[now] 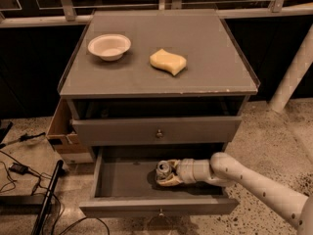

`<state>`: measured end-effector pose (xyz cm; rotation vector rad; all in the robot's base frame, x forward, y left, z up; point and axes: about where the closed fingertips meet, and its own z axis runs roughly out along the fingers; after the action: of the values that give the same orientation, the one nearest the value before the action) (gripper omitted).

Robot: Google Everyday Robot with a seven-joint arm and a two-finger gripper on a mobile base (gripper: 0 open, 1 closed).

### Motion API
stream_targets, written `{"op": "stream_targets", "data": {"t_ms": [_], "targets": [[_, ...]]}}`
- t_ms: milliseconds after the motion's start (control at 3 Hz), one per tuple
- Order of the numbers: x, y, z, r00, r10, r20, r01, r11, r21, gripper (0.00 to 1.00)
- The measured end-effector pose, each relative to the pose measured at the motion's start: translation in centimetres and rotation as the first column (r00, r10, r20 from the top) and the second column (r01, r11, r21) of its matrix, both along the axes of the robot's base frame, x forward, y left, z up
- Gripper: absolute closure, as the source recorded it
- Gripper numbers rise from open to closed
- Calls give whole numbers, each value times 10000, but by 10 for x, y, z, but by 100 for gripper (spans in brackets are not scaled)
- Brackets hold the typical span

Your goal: Place 7up can into middle drawer

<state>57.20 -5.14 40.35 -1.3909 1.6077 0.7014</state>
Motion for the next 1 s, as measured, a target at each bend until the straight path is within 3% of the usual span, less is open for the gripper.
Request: {"op": "stream_targets", "data": {"t_ms": [1000], "targets": [[-2,3,-14,9982,106,-592,-112,9999,-92,98]]}}
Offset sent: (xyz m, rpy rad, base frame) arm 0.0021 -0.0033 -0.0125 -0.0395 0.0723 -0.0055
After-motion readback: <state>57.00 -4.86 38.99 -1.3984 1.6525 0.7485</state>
